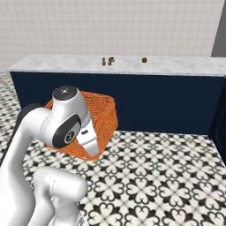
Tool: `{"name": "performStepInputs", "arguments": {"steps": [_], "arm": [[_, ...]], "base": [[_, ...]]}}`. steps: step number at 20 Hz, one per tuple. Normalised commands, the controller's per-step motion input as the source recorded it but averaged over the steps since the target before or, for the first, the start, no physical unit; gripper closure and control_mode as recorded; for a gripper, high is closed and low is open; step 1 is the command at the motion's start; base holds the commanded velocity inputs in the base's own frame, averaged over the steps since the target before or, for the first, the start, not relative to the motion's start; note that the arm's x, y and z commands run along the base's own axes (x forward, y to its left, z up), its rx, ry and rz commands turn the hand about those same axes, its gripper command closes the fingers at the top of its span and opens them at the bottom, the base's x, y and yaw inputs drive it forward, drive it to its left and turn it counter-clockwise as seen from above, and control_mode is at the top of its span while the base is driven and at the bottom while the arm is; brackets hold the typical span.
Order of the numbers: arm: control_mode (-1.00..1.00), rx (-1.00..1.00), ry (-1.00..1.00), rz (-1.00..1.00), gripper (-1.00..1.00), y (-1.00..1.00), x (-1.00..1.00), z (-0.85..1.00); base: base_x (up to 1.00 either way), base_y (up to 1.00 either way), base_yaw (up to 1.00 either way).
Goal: Open the cabinet, pick up the bread from the cabinet and place it in the basket. Then move the basket to the dining counter.
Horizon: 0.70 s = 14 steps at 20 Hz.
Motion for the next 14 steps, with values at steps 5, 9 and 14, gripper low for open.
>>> {"name": "performStepInputs", "arguments": {"steps": [5, 9, 14], "arm": [[1.0, 0.0, 0.0, 0.0, 1.0, 0.0, 0.0, 0.0], [1.0, 0.0, 0.0, 0.0, 1.0, 0.0, 0.0, 0.0], [1.0, 0.0, 0.0, 0.0, 1.0, 0.0, 0.0, 0.0]], "base": [[0.64, 0.85, 0.22], [0.89, 0.96, 0.17], [0.91, 0.87, 0.17]]}}
